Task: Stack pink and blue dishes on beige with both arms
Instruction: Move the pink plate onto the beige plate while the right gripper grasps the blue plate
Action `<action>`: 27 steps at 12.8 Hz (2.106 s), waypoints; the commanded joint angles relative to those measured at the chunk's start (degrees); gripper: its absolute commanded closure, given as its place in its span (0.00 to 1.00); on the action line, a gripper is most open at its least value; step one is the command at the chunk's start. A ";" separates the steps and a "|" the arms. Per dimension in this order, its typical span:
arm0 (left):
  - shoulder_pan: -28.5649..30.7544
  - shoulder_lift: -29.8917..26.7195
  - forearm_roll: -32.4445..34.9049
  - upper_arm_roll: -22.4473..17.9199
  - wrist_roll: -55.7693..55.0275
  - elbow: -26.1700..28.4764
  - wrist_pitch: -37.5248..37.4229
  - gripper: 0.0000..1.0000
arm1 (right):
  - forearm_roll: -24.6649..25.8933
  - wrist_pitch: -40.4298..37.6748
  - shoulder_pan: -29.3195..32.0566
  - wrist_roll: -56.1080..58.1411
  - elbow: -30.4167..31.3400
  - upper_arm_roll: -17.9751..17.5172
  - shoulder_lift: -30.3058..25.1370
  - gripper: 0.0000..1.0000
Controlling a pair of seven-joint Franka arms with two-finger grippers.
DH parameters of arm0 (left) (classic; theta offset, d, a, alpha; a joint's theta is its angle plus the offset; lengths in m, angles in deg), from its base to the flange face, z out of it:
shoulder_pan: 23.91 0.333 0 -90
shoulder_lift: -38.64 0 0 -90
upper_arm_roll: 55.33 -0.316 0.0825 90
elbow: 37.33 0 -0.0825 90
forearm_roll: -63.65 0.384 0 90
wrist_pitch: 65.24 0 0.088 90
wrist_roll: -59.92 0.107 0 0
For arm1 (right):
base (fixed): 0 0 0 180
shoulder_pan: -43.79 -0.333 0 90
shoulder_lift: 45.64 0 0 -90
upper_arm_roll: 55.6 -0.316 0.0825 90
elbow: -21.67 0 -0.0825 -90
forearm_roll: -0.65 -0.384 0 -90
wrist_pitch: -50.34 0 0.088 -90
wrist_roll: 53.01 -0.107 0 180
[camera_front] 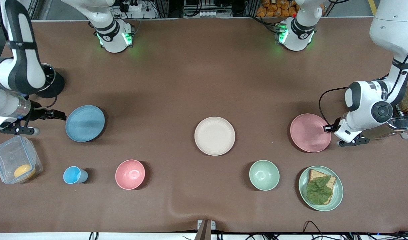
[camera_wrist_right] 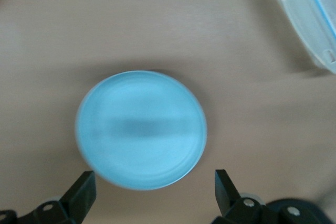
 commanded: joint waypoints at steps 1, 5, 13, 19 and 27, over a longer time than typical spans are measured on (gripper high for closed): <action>0.70 -7.36 0.24 4.08 -0.19 1.69 -2.00 1.00 | 0.74 4.44 3.59 4.84 -0.38 -0.93 5.06 0.00; 0.09 -14.00 -8.37 16.02 -8.06 -6.89 -17.19 1.00 | 0.48 8.76 4.75 7.76 0.84 -1.02 9.56 0.00; -13.69 -0.48 -7.50 22.12 -37.36 -10.61 -4.42 1.00 | 0.48 26.79 3.78 7.85 11.13 -1.02 12.55 0.82; -19.51 8.85 -1.54 21.59 -48.17 -12.89 2.64 1.00 | 0.48 23.99 3.60 8.54 10.87 -1.11 10.01 1.00; -21.62 13.17 0.06 20.62 -51.17 -17.29 2.64 0.51 | 0.57 5.20 3.34 9.96 2.98 -1.28 2.36 1.00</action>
